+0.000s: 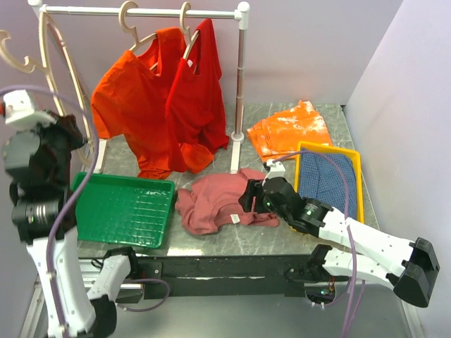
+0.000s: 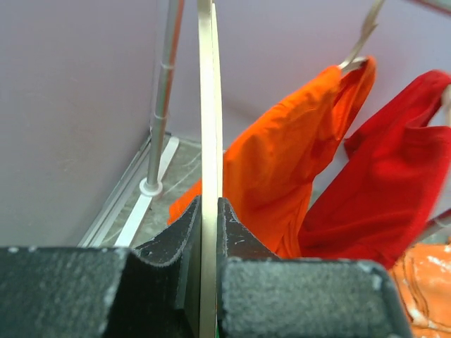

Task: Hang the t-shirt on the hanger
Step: Pick up the hanger from the clothesline, then place the T-shirt on the hanger.

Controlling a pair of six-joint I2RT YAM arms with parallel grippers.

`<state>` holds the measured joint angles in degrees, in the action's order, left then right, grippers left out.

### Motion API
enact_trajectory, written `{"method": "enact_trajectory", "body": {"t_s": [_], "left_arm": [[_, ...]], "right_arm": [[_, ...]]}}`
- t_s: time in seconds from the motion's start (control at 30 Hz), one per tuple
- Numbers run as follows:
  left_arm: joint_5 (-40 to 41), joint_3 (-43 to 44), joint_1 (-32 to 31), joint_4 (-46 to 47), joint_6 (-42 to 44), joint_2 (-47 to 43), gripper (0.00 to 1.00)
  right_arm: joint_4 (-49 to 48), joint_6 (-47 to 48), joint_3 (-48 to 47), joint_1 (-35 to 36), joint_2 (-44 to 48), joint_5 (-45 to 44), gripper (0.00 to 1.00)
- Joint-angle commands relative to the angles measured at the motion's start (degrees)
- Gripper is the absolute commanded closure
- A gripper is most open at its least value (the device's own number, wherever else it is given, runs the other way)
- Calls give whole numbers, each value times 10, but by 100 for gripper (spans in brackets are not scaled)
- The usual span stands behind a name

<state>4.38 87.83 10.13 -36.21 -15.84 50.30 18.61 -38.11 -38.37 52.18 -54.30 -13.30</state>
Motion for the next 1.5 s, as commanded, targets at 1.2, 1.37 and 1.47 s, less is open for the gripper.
{"method": "enact_trajectory", "body": {"t_s": [1.2, 1.37, 1.47], "left_arm": [[-48, -353, -615, 64, -127, -63, 99], [-40, -384, -642, 12, -155, -102, 99], [-32, -389, -669, 17, -162, -110, 99]], "right_arm": [[123, -94, 102, 0, 280, -87, 30], [70, -92, 121, 16, 229, -52, 32], [64, -87, 108, 31, 182, -50, 32]]}}
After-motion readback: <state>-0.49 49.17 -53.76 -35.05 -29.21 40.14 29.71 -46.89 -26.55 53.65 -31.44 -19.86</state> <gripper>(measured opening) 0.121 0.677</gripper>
